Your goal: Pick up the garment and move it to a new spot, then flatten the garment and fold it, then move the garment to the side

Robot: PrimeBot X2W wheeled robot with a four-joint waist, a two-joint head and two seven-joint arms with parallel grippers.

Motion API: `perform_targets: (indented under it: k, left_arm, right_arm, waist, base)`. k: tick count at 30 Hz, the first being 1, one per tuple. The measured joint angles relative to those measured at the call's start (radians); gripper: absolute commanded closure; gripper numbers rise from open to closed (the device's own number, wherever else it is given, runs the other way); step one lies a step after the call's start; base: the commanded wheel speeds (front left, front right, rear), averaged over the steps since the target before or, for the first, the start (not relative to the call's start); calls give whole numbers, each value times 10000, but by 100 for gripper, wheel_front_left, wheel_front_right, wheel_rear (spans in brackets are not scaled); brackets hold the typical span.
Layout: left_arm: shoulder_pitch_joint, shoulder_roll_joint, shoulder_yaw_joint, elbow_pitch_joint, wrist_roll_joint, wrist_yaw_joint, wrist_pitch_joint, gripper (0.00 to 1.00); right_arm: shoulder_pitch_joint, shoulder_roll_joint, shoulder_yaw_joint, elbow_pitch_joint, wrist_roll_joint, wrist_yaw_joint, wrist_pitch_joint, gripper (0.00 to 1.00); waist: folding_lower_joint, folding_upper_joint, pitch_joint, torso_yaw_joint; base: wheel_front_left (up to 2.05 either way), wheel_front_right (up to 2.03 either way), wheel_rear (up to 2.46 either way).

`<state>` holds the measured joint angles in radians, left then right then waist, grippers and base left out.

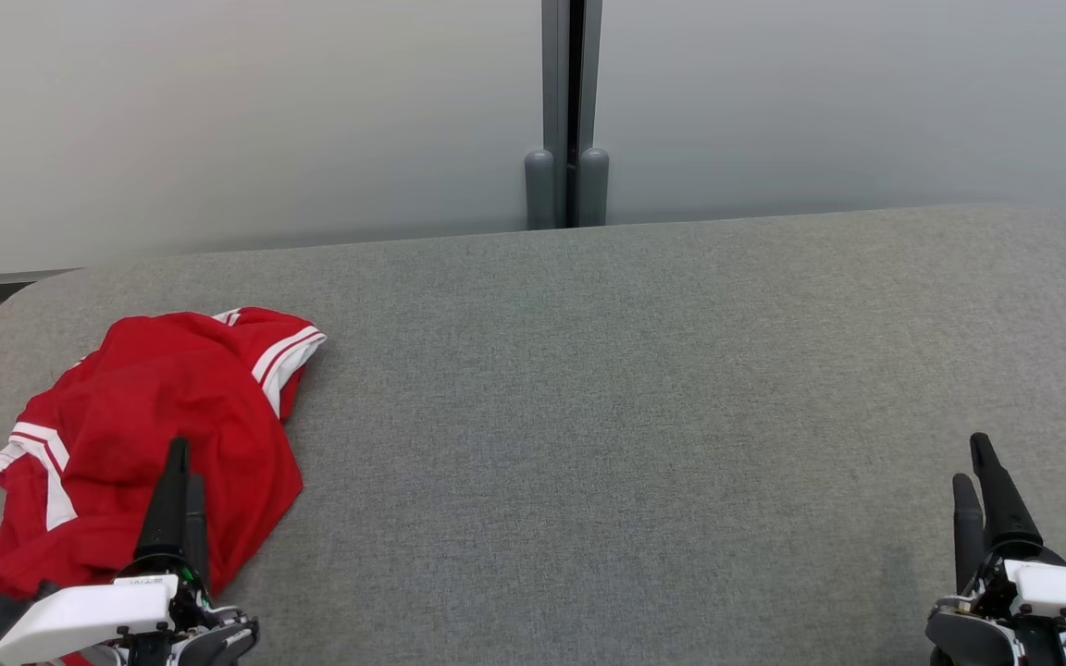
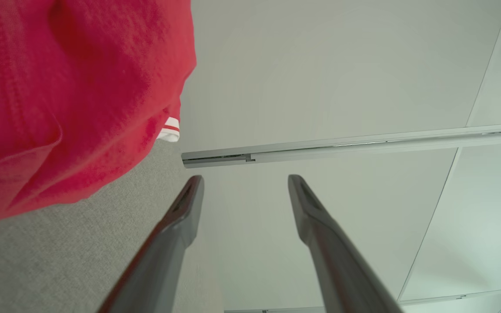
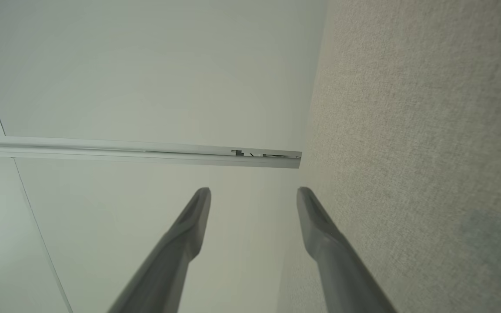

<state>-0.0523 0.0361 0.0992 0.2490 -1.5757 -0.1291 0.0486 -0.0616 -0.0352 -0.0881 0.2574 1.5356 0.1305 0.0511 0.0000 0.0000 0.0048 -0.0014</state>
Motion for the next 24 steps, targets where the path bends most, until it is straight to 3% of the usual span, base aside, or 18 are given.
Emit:
perform_targets:
  k: [9, 24]
  left_arm:
    - [-1, 13, 221, -201, 947, 0, -407, 0]
    - [-142, 35, 522, -1375, 3258, 0, -961, 0]
  right_arm:
    - [-30, -10, -299, -481, -1835, 0, -389, 0]
    - [-226, -77, 190, -2220, -6796, 0, -955, 0]
  waist:
    - [0, 0, 6, -16]
    - [0, 0, 60, -12]
  base:
    - [0, 0, 0]
    - [0, 0, 0]
